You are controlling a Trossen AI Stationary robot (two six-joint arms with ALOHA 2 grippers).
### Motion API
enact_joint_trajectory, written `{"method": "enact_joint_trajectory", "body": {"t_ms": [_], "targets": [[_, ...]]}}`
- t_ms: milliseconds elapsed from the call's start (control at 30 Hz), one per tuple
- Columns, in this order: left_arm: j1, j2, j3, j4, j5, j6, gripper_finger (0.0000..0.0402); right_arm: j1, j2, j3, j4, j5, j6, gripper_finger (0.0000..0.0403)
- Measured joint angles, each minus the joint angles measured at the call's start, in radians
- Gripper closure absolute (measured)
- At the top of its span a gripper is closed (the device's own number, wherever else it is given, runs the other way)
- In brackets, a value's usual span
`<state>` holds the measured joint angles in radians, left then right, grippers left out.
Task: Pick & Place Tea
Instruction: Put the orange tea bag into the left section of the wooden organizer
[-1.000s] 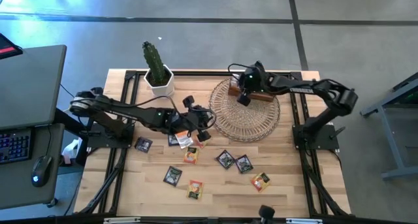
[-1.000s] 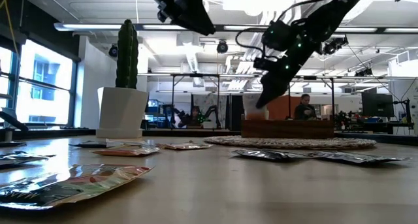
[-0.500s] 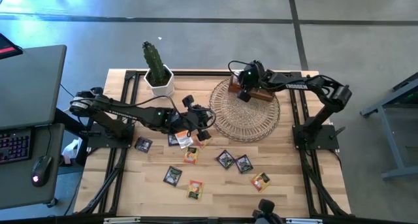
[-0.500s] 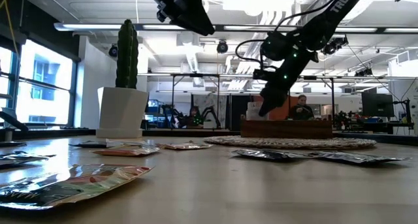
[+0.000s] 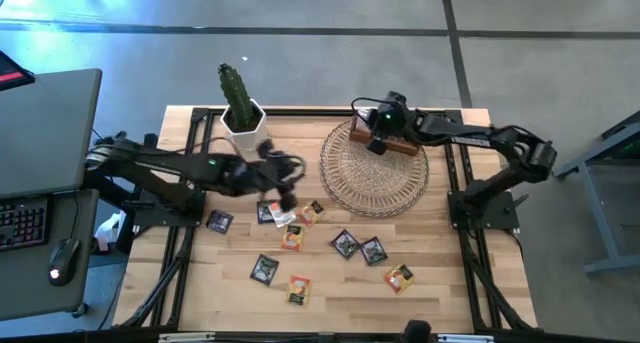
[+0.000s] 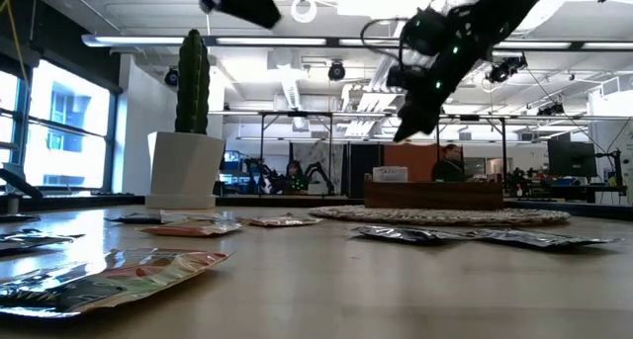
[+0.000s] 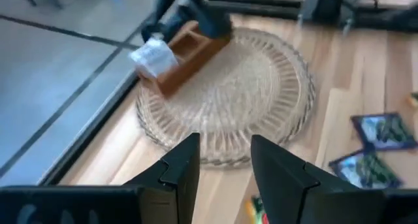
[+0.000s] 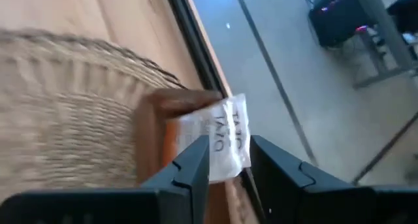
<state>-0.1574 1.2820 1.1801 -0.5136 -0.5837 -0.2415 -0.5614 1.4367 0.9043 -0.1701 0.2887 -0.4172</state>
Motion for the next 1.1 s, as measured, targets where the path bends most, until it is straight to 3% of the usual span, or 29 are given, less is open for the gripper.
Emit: {"method": "enact_joint_trajectory", "body": {"t_ms": [67,133,233,300,500,667,733,900,1100], "targets": [[0.000,-0.045,0.001,-0.073,-0.020,-0.055,0.0267,0.023,-0.049,0.000,-0.032,-0.066,0.073,0.0295],[-0.001,-0.099,-0.037,-0.168,-0.052,-0.120,0.0267,0.045,-0.089,-0.004,-0.037,-0.211,0.151,0.0296],[0.000,-0.167,-0.135,-0.174,-0.038,-0.220,0.0267,0.107,-0.109,-0.024,0.021,-0.451,0.237,0.0300],[0.000,-0.201,-0.222,-0.146,-0.020,-0.285,0.0267,0.165,-0.105,-0.052,0.084,-0.520,0.254,0.0303],[0.000,-0.285,-0.502,0.054,0.113,-0.372,0.0267,0.376,0.004,-0.152,0.411,-0.485,0.254,0.0298],[0.000,-0.284,-0.605,0.117,0.228,-0.429,0.0267,0.495,0.143,-0.137,0.590,-0.414,0.223,0.0279],[0.001,-0.268,-0.619,0.131,0.264,-0.425,0.0267,0.519,0.204,-0.108,0.593,-0.392,0.220,0.0269],[0.002,-0.215,-0.628,0.136,0.194,-0.418,0.0267,0.536,0.330,-0.017,0.592,-0.388,0.208,0.0252],[0.016,-0.084,-0.629,0.268,0.181,-0.410,0.0267,0.536,0.377,0.046,0.515,-0.388,0.208,0.0253]]}}
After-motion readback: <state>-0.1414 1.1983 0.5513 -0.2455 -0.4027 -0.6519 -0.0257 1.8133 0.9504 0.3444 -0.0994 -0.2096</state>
